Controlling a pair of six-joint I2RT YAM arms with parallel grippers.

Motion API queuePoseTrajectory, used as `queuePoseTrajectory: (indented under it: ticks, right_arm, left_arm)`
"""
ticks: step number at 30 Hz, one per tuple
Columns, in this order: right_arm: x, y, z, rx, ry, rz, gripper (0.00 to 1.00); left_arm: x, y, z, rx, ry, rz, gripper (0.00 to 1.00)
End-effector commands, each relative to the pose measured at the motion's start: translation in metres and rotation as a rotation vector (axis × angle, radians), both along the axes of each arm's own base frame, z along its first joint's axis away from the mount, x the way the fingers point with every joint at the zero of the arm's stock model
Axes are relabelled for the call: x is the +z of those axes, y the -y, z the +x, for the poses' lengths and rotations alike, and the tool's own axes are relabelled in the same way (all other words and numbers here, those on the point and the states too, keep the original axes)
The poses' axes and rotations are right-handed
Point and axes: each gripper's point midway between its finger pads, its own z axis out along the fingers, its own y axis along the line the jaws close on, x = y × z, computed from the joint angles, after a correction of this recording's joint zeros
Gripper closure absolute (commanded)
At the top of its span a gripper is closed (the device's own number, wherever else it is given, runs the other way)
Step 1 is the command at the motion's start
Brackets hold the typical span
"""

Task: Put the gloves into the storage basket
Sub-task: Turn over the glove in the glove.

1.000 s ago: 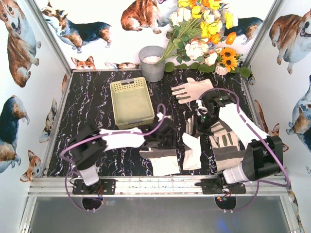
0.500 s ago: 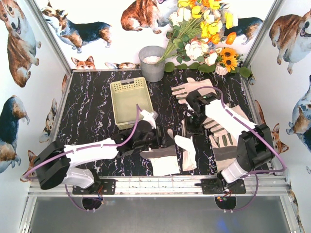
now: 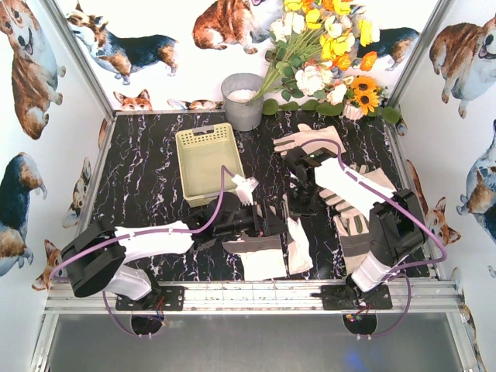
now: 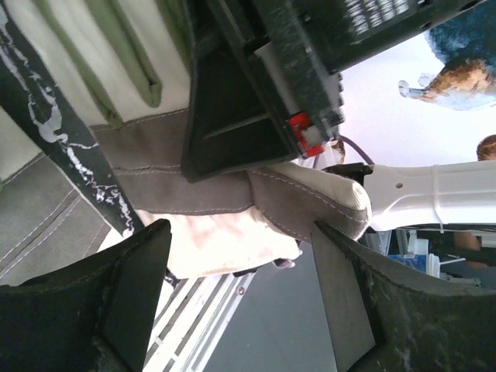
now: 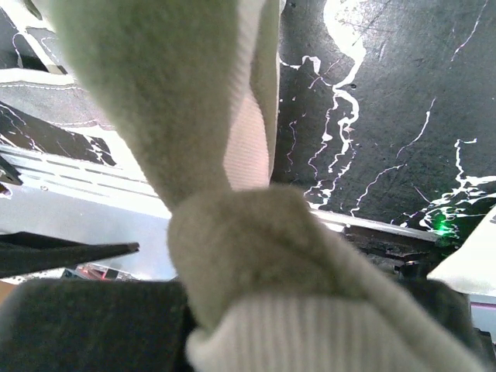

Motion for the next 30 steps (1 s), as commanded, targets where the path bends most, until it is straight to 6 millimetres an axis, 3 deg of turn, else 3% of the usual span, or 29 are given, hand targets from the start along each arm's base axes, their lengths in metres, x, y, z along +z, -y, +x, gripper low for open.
queuePoseTrajectory:
  ticks: [1,10,18,26,28,30]
  right_arm:
    - [0.009,-0.009,0.014,-0.009,0.060,0.010,1.00]
    - [0.003,-0.021,0.019,0.006,0.053,0.010,1.00]
    - [-0.002,-0.028,0.019,0.015,0.042,0.008,1.00]
    - [-0.001,-0.033,0.019,0.019,0.046,0.008,1.00]
    - [-0.001,-0.034,0.018,0.021,0.044,0.007,0.94]
    - [-0.001,-0.035,0.018,0.026,0.045,0.008,0.86]
  left_arm:
    - [0.037,0.013,0.005,-0.030,0.070,-0.099,0.32]
    - [0.049,0.009,-0.002,-0.050,0.073,-0.132,0.29]
    - [0.044,0.004,-0.008,-0.057,0.049,-0.124,0.29]
    - [0.001,-0.014,-0.001,0.017,-0.014,0.097,0.69]
    - [-0.008,-0.022,0.004,0.060,-0.025,0.150,0.87]
    - [-0.015,-0.032,0.007,0.105,-0.034,0.206,1.00]
